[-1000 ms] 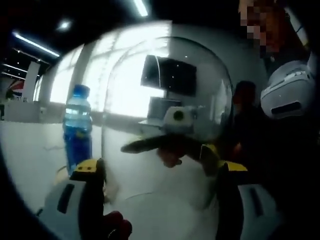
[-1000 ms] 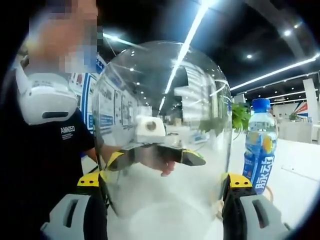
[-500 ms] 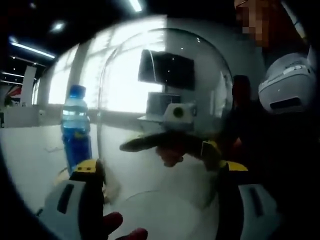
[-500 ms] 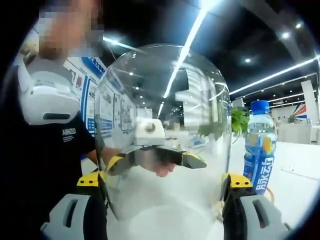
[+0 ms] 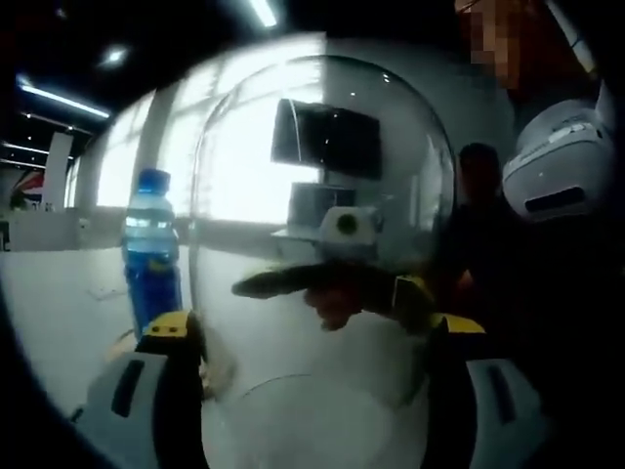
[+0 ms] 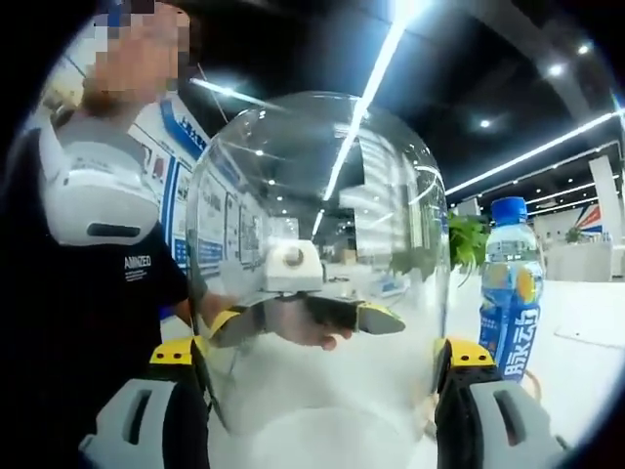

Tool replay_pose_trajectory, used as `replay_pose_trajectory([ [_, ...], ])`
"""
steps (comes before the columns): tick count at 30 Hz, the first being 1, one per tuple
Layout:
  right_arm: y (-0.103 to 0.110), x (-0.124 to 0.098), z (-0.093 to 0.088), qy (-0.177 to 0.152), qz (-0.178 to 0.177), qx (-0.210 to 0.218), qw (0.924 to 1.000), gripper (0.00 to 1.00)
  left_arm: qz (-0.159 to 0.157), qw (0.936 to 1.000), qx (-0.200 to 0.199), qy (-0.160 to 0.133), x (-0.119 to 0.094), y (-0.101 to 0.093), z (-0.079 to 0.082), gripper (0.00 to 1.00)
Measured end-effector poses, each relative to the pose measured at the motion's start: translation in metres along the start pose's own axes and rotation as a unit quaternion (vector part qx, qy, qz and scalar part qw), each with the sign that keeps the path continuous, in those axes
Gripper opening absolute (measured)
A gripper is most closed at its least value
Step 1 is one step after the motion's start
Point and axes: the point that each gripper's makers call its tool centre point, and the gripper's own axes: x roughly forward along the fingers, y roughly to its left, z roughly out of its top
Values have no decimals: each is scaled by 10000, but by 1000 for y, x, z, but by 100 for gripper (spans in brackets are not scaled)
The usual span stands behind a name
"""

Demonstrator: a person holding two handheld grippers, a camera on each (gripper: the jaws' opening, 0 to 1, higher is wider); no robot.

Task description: Open the cover put in the Mizone put the cover back on

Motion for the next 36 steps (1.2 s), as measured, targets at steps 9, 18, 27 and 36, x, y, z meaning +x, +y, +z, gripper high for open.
replay_pose_trajectory([
  [9,3,1,0,72,34,-2,10000,90,46,10000,-20,29,-4,10,0,82],
  [18,4,-3,7,16,36,94,9999,90,87,9999,-132,-20,-2,6,3,82],
  [27,7,-5,28,-161,62,141,9998,90,145,9998,-120,-40,4,-11,24,82],
  [36,12,-5,47,-240,55,207,9995,90,169,9997,-180,72,6,-21,43,82],
])
